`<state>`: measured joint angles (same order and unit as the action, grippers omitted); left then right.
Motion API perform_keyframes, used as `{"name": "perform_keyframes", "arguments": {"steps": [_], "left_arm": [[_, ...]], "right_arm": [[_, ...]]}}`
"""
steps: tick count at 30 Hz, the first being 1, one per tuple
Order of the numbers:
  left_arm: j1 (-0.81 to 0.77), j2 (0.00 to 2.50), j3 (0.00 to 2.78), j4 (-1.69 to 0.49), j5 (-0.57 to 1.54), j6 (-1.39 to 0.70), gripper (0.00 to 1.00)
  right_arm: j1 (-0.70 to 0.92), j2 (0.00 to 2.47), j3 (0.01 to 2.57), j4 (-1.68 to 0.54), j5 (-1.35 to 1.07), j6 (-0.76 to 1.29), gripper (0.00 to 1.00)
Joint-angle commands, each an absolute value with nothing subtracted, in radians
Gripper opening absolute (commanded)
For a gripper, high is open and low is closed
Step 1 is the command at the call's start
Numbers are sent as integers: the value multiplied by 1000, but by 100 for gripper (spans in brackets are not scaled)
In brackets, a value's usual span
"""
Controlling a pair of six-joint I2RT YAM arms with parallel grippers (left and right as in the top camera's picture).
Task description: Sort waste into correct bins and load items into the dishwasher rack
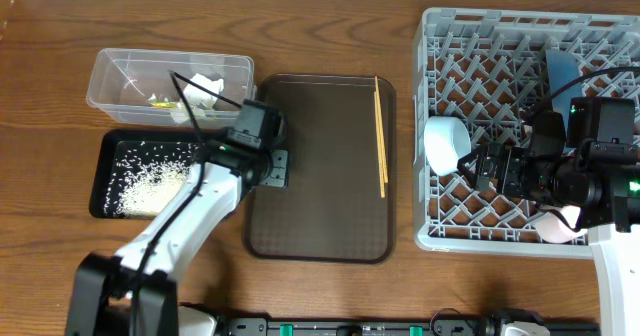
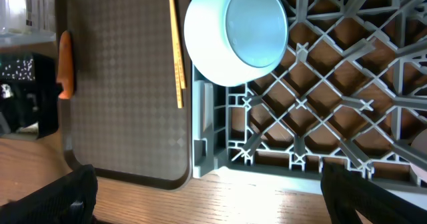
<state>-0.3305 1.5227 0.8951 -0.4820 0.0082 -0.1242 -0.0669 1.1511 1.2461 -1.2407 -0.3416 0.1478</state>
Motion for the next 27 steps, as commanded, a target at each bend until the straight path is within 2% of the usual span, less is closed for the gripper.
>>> {"name": "perform_keyframes", "arguments": {"steps": [1, 6, 10, 15, 20, 22, 27], "left_arm": [[-331, 1568, 884, -447, -88, -131, 60], [-333, 1663, 884, -419, -86, -133, 59], [-333, 1699, 884, -421, -5, -133, 46], [-334, 1699, 884, -423, 44, -133, 38], [-334, 1700, 884, -385, 41, -132, 38], [-334, 1700, 884, -369, 41, -132, 31], [-334, 1688, 886, -368, 41, -133, 30]], "right_arm": [[-84, 1150, 1241, -1242, -348, 133, 99], [-84, 1150, 1241, -1243, -348, 133, 99], [-84, 1150, 1241, -1243, -348, 133, 99], [-84, 1150, 1241, -1242, -348, 133, 99], [-84, 1150, 1241, -1241, -348, 133, 99], [-84, 1150, 1241, -1242, -348, 133, 99], [-84, 1150, 1241, -1244, -348, 133, 99]]}}
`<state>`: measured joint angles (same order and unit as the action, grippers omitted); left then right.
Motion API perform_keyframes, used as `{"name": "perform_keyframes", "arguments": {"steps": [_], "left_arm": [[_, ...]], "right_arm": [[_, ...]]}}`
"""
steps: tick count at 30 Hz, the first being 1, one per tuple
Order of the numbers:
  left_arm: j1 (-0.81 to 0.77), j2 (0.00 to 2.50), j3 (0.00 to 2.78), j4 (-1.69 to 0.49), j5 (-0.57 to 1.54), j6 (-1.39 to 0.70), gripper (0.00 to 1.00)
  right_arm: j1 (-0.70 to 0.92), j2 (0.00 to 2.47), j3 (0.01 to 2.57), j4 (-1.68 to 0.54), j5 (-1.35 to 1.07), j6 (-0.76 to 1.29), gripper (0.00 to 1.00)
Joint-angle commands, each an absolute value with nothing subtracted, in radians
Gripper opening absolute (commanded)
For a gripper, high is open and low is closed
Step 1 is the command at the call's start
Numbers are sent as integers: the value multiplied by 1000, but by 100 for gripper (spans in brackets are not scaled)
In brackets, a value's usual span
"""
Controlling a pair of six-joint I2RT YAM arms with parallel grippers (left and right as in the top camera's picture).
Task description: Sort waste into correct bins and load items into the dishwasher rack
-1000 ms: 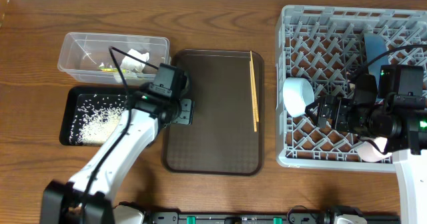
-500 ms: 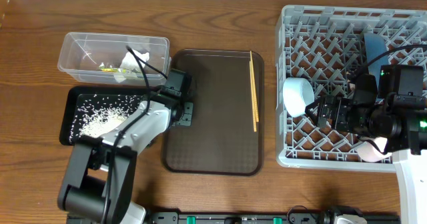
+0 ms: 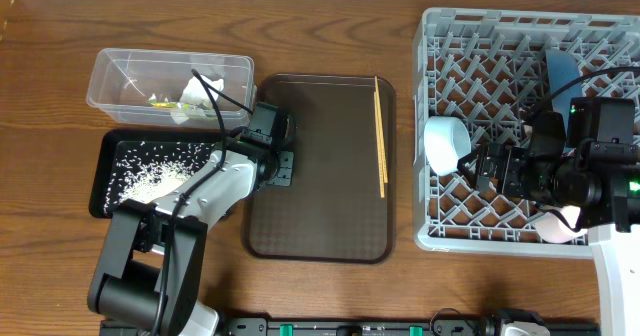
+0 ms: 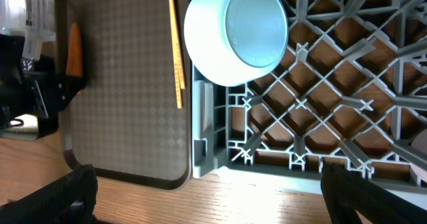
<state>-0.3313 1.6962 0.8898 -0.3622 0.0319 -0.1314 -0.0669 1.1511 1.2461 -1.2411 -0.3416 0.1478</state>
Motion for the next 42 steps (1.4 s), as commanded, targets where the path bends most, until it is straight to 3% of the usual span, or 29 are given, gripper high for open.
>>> {"name": "perform_keyframes", "arguments": {"steps": [1, 10, 20, 32, 37, 38, 39, 41, 42], "left_arm": [[-333, 1679, 888, -379, 41, -133, 30], [-332, 1478, 915, -558, 32, -141, 23], [-279, 1318, 914, -824, -207, -263, 23], [-77, 1346, 838, -755, -204, -603, 24], [-23, 1358, 796, -674, -202, -745, 39], [-17, 1358, 795, -665, -203, -746, 49], [-14, 1358, 795, -659, -204, -744, 70], [-9, 1357, 801, -653, -203, -734, 85], [-10, 1356, 804, -653, -202, -725, 86]], "right_arm": [[-84, 1150, 1241, -1245, -348, 133, 99], [-84, 1150, 1241, -1245, -348, 133, 99], [-84, 1150, 1241, -1246, -348, 133, 99], [-84, 1150, 1241, -1246, -348, 133, 99], [-84, 1150, 1241, -1257, -348, 132, 99], [-84, 1150, 1241, -1258, -348, 132, 99], [-84, 1150, 1241, -1259, -348, 132, 99], [-84, 1150, 1241, -1259, -348, 132, 99], [-84, 1150, 1241, -1259, -348, 131, 99]]}}
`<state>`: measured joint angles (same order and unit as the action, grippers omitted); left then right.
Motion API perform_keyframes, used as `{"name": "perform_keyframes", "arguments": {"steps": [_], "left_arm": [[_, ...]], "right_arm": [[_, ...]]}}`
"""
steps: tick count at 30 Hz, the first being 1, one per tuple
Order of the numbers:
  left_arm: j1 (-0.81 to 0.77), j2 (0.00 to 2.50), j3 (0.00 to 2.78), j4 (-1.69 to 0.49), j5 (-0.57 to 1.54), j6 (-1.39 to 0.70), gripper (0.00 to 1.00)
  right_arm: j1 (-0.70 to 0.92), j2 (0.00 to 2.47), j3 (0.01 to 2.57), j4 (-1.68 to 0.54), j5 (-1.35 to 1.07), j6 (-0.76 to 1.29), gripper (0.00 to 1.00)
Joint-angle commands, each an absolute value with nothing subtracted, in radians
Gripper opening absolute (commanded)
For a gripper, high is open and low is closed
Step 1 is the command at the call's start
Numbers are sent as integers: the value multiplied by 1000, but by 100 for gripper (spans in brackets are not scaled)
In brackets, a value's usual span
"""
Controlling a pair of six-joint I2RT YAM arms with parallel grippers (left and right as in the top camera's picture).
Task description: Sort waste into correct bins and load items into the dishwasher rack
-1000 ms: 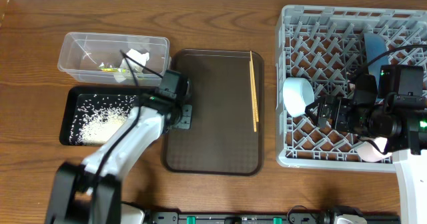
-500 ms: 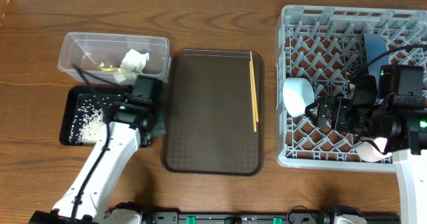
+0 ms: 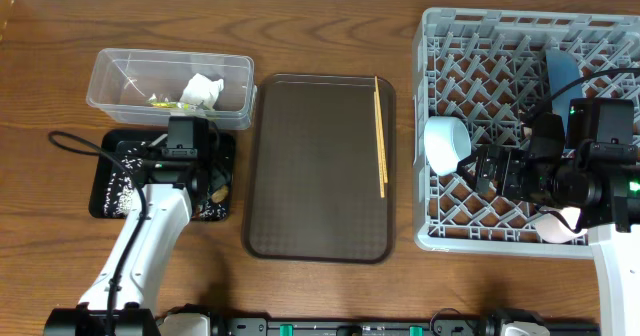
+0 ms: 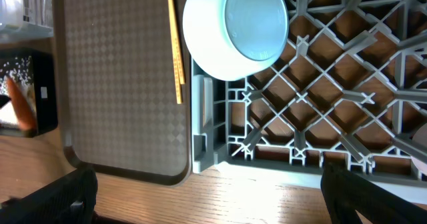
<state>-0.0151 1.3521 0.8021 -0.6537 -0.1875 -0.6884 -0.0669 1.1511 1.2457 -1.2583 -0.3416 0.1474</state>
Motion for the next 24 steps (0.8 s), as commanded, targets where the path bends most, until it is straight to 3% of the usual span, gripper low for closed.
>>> {"name": "perform_keyframes", "arguments": {"steps": [1, 8, 14, 20, 24], "left_arm": [[-10, 1353, 808, -654, -194, -707, 89], [-10, 1267, 908, -755, -29, -375, 93], [-9, 1207, 1047, -860, 8, -112, 97], [-10, 1159, 1148, -966, 139, 72, 97], [-10, 1139, 1148, -1006, 138, 79, 98]], "right_arm": [[-84, 1150, 1241, -1259, -348, 123, 99], [-70, 1150, 1241, -1268, -409, 71, 99], [69, 1150, 1241, -1177, -455, 168, 99], [348, 1179, 1241, -1050, -181, 392, 98], [509, 1259, 1241, -986, -3, 500, 85]]}}
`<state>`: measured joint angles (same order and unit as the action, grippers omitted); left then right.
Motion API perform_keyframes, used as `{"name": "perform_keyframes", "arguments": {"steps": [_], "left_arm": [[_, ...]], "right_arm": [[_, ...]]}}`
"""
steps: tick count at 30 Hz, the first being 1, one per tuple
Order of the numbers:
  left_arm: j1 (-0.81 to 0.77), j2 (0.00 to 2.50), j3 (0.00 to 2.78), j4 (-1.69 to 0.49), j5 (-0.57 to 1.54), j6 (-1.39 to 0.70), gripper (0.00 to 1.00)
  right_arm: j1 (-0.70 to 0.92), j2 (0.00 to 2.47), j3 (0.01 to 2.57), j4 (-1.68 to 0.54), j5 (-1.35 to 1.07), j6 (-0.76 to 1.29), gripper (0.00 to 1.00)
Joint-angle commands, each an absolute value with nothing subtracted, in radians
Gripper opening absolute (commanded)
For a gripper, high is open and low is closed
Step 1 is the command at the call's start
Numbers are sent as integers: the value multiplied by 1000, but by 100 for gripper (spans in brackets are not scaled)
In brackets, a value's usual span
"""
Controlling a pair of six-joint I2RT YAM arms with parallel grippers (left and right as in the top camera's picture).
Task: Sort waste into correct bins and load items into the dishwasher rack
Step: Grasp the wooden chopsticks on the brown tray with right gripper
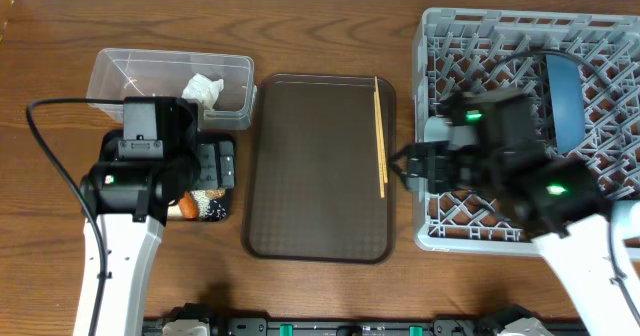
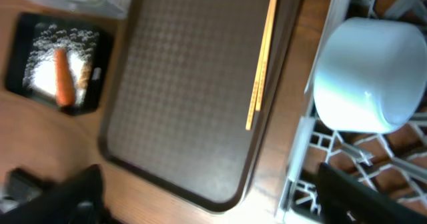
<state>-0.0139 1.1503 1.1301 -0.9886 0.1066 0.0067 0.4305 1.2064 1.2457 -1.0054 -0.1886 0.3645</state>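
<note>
An orange carrot (image 2: 61,85) lies loose on the rice in the black tray (image 2: 27,37); the overhead view shows the carrot (image 1: 185,208) just below my left arm. My left gripper (image 1: 213,166) hangs open over that tray, holding nothing. A pair of wooden chopsticks (image 1: 380,136) rests on the right side of the brown tray (image 1: 315,206). The white bowl (image 2: 370,74) stands at the left edge of the grey dish rack (image 1: 600,26). My right gripper (image 1: 405,168) is wide open over the rack's left edge, beside the chopsticks (image 2: 261,77).
A clear plastic bin (image 1: 130,71) at the back left holds crumpled white paper (image 1: 203,88) and scraps. A blue plate (image 1: 565,101) stands in the rack. Bare wooden table runs along the front.
The carrot now lies free in the black tray and my left gripper has drawn back from it. My right arm has moved left, from mid-rack to the rack's left edge.
My left gripper held the carrot at the brown tray's left edge, and was still there at the second moment. Then it was over the black rice tray with the carrot. Now the carrot rests there, released. My right gripper stayed open over the rack until now.
</note>
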Motion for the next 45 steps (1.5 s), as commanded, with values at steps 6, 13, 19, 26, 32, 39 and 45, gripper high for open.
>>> {"name": "perform_keyframes", "arguments": {"steps": [6, 13, 19, 26, 32, 39, 45], "left_arm": [[-10, 1141, 1147, -1063, 139, 79, 98], [-10, 1143, 1147, -1063, 139, 78, 98], [-10, 1143, 1147, -1063, 139, 78, 98], [-10, 1143, 1147, -1063, 139, 78, 98], [-10, 1143, 1147, -1063, 139, 78, 98], [-10, 1143, 1147, -1063, 139, 78, 98], [-10, 1143, 1147, -1063, 139, 78, 98]], "right_arm": [[605, 1473, 1241, -831, 81, 527, 49], [561, 1720, 1241, -635, 125, 527, 35], [499, 1834, 1241, -500, 131, 503, 43], [466, 1959, 1241, -393, 131, 499, 40], [466, 2037, 1241, -332, 123, 422, 31], [462, 2037, 1243, -333, 127, 404, 1], [463, 1959, 1243, -353, 127, 359, 1]]}}
